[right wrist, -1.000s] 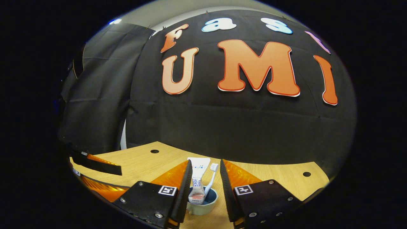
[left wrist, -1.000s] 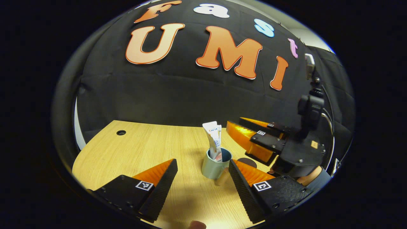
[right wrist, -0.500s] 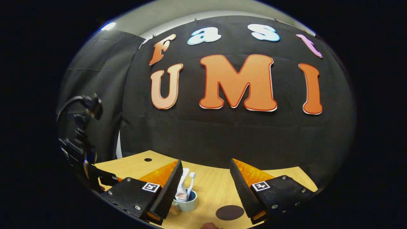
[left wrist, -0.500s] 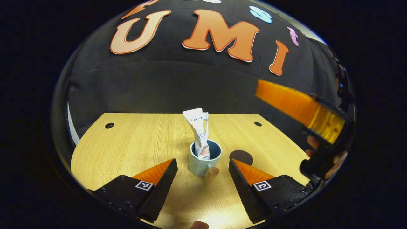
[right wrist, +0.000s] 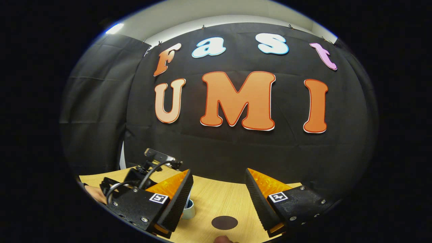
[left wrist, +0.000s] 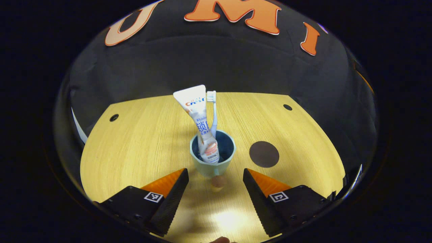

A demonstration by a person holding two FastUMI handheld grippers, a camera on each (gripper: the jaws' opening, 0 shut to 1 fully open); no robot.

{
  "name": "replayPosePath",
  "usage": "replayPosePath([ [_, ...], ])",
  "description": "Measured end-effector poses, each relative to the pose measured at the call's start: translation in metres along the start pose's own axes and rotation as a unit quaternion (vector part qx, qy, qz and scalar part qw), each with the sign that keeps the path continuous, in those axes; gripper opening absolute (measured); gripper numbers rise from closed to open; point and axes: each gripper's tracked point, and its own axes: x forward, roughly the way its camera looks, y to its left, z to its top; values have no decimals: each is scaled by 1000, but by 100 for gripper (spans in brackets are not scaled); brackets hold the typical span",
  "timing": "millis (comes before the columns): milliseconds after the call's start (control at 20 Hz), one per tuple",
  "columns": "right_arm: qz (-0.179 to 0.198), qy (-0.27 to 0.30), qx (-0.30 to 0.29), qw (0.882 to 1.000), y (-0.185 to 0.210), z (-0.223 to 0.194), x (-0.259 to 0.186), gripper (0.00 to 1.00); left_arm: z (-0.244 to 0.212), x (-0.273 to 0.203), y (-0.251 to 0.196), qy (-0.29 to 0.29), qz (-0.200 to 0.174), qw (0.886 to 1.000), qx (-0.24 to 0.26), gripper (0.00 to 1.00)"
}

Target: Put the toothbrush and toothpaste on the desktop into the cup, then pick up the cup and place it on the coaster on the desktop.

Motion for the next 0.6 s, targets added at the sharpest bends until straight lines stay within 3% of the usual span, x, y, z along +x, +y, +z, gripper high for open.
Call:
replayPosePath([
  [150,7,6,-3,1000,-3,1,-17,92,-4,12,-2,30,11,999,-14,98],
  [250,12,9,-9,1000,-4,-1,-27,92,-6,18,-4,50,15,998,-20,92],
  [400,13,8,-17,1000,-10,1,-39,92,-10,23,-3,75,27,996,-26,75],
  [450,14,6,-15,1000,-12,1,-41,97,-10,25,-3,78,26,996,-29,71],
  [500,17,3,-11,1000,-13,3,-44,93,-14,27,-2,86,29,995,-34,64],
  [600,16,-2,-3,1000,-18,2,-47,93,-13,27,-2,93,30,994,-47,56],
])
